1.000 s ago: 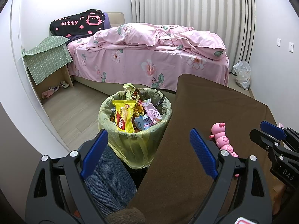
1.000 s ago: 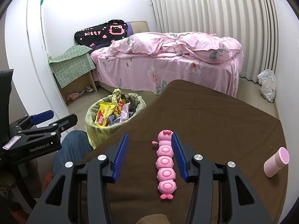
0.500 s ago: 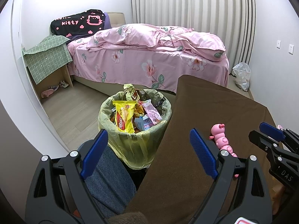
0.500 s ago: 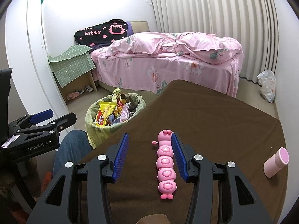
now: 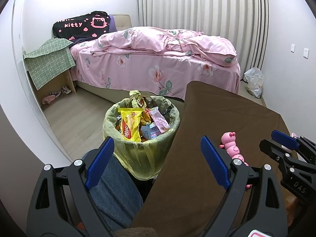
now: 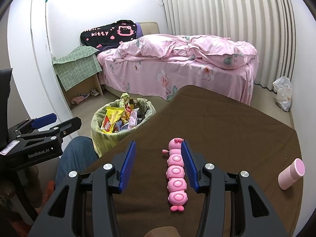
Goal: Collect trash
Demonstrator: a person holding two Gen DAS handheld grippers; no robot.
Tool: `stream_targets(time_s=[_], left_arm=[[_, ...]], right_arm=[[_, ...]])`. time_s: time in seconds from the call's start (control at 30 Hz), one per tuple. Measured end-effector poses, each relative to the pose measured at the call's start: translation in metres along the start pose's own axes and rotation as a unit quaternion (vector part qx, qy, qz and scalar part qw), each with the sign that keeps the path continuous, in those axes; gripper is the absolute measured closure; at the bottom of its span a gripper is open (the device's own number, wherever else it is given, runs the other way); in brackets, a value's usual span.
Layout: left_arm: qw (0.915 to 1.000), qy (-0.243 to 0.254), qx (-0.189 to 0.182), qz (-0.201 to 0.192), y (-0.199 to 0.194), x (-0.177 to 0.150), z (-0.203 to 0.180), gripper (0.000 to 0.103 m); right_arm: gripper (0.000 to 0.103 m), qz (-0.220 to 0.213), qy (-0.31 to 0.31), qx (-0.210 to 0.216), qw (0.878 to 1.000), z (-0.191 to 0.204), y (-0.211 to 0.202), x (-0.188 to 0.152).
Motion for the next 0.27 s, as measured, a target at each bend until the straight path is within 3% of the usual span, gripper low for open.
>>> stream_targets(time_s=[0.17, 0.27], left_arm=[[0.9969, 0.000, -0.057, 0.055, 0.027, -0.011, -0.022, 0.018], [0.9944, 0.018, -0.060, 0.085, 0.055, -0.021, -0.048, 0.014]], right_arm=[[0.048, 0.027, -0.020, -0.004, 0.999, -0.019, 0.002, -0.015], [0.048, 0.070, -0.027, -0.006, 0.997, -0.044, 0.012, -0.048]])
Point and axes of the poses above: each gripper's, at about its wrist camera, not at the fingertips, and y roughly the way its jaws point, z to its left, x to its top, the point moved 5 cm from there along y, roughly the way its jaws point, and after that the axes turned 10 degrees about x, right-handed, at the moved point
